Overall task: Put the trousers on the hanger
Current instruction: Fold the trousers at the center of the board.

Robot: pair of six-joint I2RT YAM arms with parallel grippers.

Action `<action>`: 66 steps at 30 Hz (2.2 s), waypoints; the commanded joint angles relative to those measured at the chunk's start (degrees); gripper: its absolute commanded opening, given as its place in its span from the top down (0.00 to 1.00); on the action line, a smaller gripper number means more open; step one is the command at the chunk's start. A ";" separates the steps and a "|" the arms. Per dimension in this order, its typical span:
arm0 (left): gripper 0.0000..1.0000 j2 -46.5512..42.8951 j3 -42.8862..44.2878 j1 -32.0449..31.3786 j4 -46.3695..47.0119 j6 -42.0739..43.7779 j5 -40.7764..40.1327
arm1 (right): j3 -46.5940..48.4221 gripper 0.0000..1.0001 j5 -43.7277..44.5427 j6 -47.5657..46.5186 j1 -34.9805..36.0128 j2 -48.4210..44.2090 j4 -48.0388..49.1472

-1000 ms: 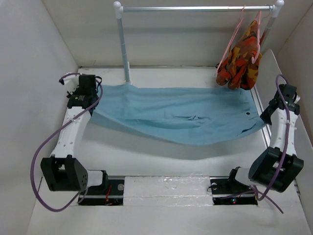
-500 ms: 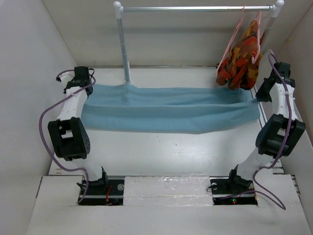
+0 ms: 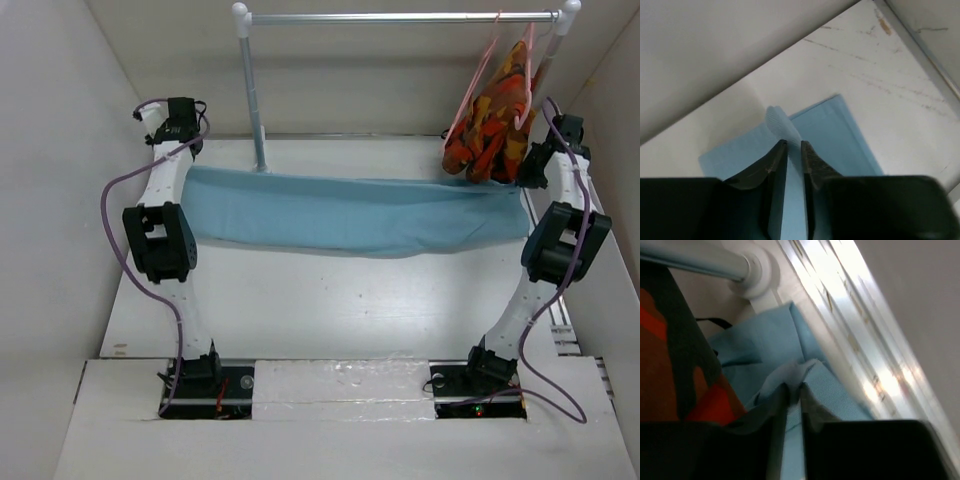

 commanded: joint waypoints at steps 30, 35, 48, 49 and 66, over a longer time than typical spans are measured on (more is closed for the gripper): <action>0.24 -27.94 -51.42 6.03 14.94 -5.37 32.60 | -58.67 0.28 -24.21 3.60 -6.83 -36.09 29.44; 0.24 -21.61 -49.31 6.03 15.64 -5.81 32.43 | -60.52 0.25 -27.13 5.44 -6.83 -31.16 31.65; 0.50 -13.69 -47.55 6.03 16.96 -7.22 25.32 | -53.76 0.41 -20.11 14.59 -3.67 -19.82 38.85; 0.53 -13.08 -47.37 6.03 17.05 -6.96 25.14 | -53.59 0.47 -19.93 14.85 -3.15 -18.86 39.21; 1.00 -14.38 -48.75 10.50 8.44 -1.42 6.86 | -67.45 1.00 -15.18 5.46 -7.35 -37.03 30.17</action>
